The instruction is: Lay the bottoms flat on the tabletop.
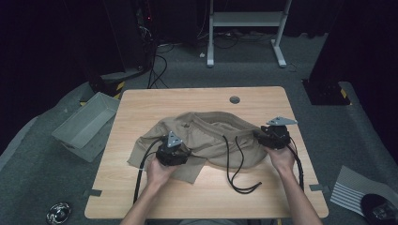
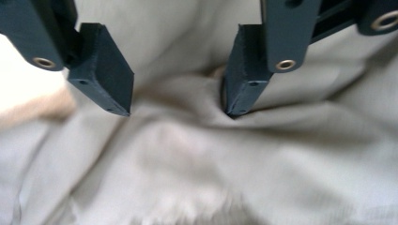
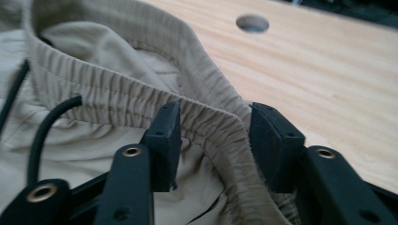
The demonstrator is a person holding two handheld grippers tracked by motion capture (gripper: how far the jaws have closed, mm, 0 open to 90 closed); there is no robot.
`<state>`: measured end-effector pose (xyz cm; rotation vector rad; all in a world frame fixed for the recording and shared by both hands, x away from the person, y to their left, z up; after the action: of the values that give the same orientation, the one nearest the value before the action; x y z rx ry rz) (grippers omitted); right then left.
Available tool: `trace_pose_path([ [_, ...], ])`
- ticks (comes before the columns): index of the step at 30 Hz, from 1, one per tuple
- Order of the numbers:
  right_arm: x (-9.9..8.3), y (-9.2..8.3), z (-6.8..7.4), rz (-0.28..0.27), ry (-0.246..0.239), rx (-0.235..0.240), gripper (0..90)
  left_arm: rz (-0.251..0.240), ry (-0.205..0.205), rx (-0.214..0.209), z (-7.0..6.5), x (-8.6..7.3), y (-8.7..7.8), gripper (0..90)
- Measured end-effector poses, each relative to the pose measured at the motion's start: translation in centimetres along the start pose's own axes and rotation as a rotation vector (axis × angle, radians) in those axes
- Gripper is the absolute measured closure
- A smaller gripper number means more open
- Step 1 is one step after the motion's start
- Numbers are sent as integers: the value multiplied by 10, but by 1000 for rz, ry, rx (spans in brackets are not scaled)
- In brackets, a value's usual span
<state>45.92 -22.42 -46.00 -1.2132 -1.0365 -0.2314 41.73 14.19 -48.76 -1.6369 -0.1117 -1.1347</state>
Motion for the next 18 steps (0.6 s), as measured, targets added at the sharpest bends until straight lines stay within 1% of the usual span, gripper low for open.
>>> trace_pose_path([
  [2,0,-6,6,-19,-25,-5,515,3,-8,5,1,9,7,394],
  [4,0,-14,15,-45,-55,0,510,19,-32,3,3,17,16,410],
  [5,0,-16,19,-51,-74,-4,509,31,-44,-2,5,20,22,445],
  [6,-1,-18,21,-54,-83,2,511,44,-56,-12,7,22,27,489],
  [7,-1,-17,23,-53,-85,20,529,62,-61,-22,8,24,31,562],
  [8,-2,-15,25,-41,-97,39,543,71,-59,-30,8,25,34,620],
  [9,-2,-13,27,-26,-109,44,569,82,-45,-36,7,26,38,697],
  [10,-4,-8,29,2,-131,49,616,87,-35,-38,7,27,40,767],
  [11,-5,-3,31,26,-148,71,660,92,-29,-43,7,28,41,830],
  [12,-7,2,32,52,-156,79,687,92,-31,-48,7,28,42,852],
  [13,-9,8,33,79,-167,86,735,95,-32,-51,8,29,41,867],
  [14,-10,14,33,101,-168,97,768,91,-33,-51,8,29,40,871],
  [15,-12,20,32,120,-175,96,828,81,-30,-44,8,30,38,875],
  [16,-13,24,32,132,-187,85,890,58,-37,-29,10,31,34,877],
  [17,-15,29,30,151,-186,72,899,41,-47,-22,13,32,31,878],
  [18,-16,32,29,160,-178,65,899,16,-71,-18,17,34,27,879],
])
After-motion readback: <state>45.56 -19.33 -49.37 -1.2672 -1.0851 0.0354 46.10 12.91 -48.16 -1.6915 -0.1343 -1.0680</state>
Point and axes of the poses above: each handheld gripper's, and its own axes: y roughly forward along the jaws, x roughly out of its top, z roughly to its left, the point moved 1 cm from there along y, roughly forward along the jaws, and after that the axes turned 4 degrees about z, right-handed, at the moved point
